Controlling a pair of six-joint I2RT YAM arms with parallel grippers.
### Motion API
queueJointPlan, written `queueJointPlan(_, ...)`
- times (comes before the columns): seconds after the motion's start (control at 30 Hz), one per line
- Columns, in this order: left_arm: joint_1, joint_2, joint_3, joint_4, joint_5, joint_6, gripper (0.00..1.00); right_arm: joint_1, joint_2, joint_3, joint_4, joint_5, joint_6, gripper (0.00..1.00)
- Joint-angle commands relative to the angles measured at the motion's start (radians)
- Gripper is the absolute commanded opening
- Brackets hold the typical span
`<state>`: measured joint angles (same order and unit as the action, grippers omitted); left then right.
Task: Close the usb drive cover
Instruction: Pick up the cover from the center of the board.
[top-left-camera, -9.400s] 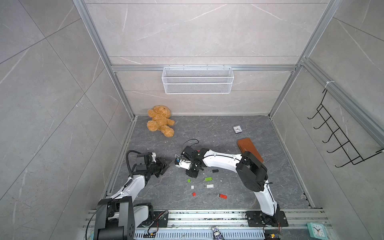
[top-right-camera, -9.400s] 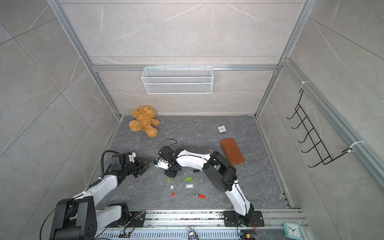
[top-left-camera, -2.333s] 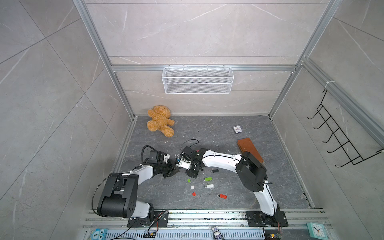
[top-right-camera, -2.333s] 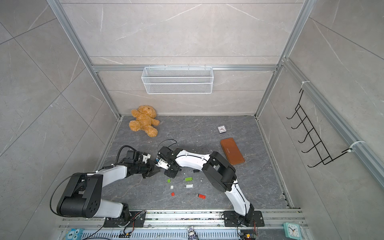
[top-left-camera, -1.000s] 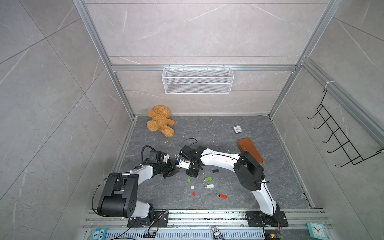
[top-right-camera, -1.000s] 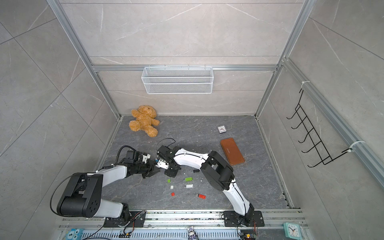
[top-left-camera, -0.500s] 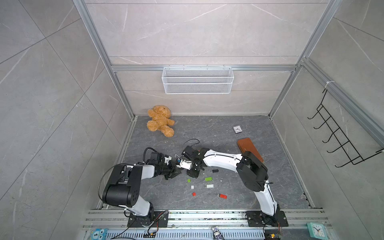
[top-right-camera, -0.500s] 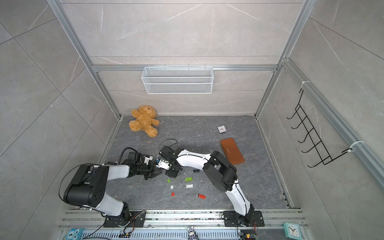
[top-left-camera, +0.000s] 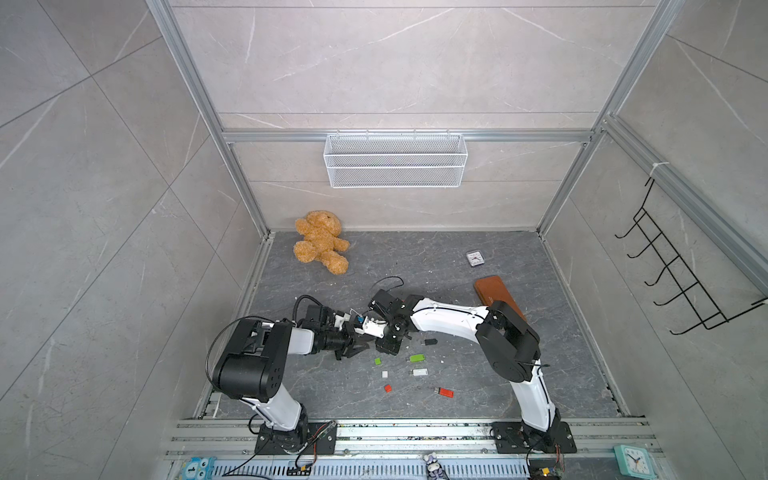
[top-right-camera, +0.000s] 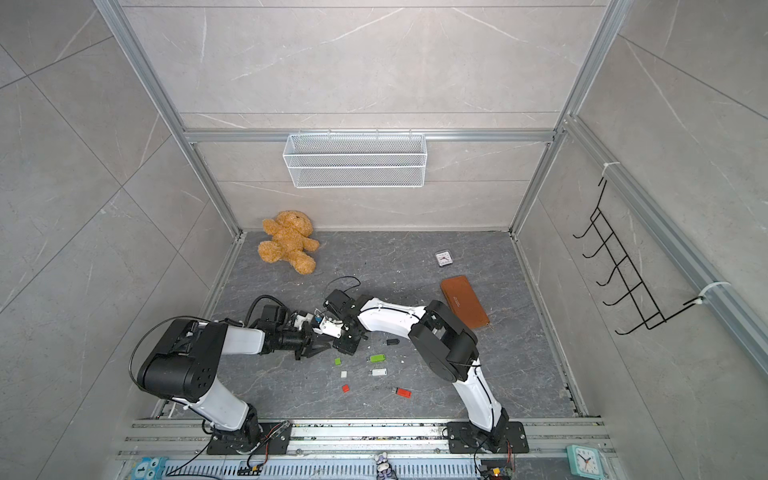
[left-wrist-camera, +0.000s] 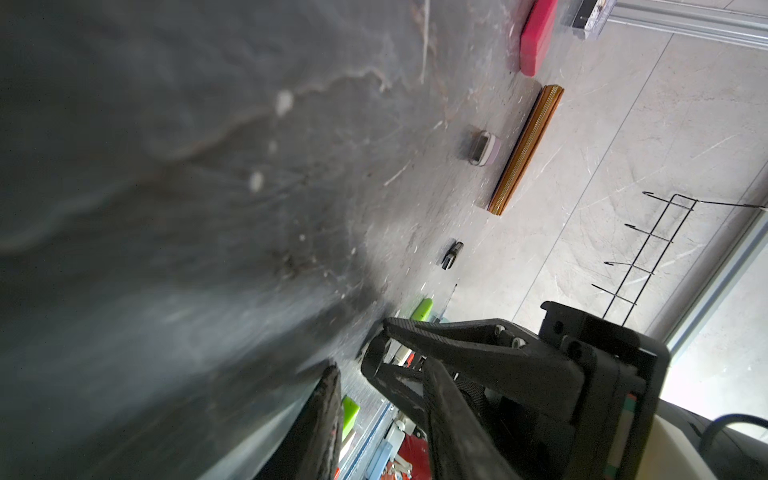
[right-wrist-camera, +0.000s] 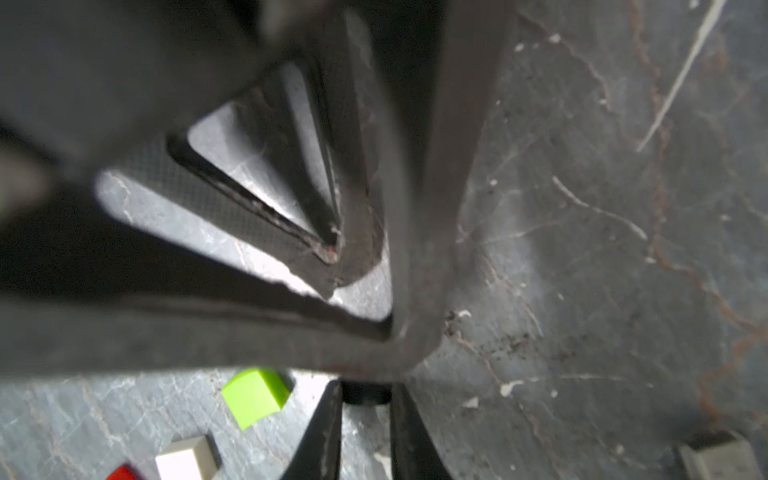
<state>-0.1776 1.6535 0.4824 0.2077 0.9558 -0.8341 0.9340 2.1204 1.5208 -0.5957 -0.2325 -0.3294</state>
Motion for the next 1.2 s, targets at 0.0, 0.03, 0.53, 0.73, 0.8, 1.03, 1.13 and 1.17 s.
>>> queueJointPlan(0.0, -0.01, 0.024, 0.02, 0.012, 0.028, -0.008, 0.38, -0.001, -0.034, -0.022, 0.005, -0.038, -0.028, 0.22)
queueJointPlan(0.03, -0.01, 0.026, 0.02, 0.012, 0.031, -0.008, 0.38, -0.003, -0.035, -0.024, 0.009, -0.037, -0.029, 0.22)
queueJointPlan(0.53, -0.009, 0.062, 0.062, -0.039, 0.076, 0.014, 0.38, -0.032, -0.058, -0.025, 0.048, -0.088, -0.035, 0.22)
queueJointPlan(0.73, -0.01, 0.074, 0.074, -0.05, 0.086, 0.018, 0.37, -0.034, -0.052, -0.017, 0.042, -0.105, -0.046, 0.22)
queueJointPlan(0.8, -0.01, 0.076, 0.08, -0.05, 0.094, 0.017, 0.36, -0.034, -0.047, -0.008, 0.038, -0.105, -0.045, 0.22)
queueJointPlan(1.03, -0.019, 0.077, 0.087, -0.035, 0.127, 0.001, 0.33, -0.039, -0.034, 0.009, 0.033, -0.103, -0.036, 0.22)
queueJointPlan(1.13, -0.02, 0.071, 0.082, -0.034, 0.129, -0.002, 0.33, -0.049, -0.039, 0.004, 0.041, -0.109, -0.027, 0.22)
queueJointPlan(1.17, -0.021, 0.069, 0.082, -0.032, 0.129, -0.002, 0.32, -0.052, -0.042, 0.001, 0.045, -0.111, -0.026, 0.22)
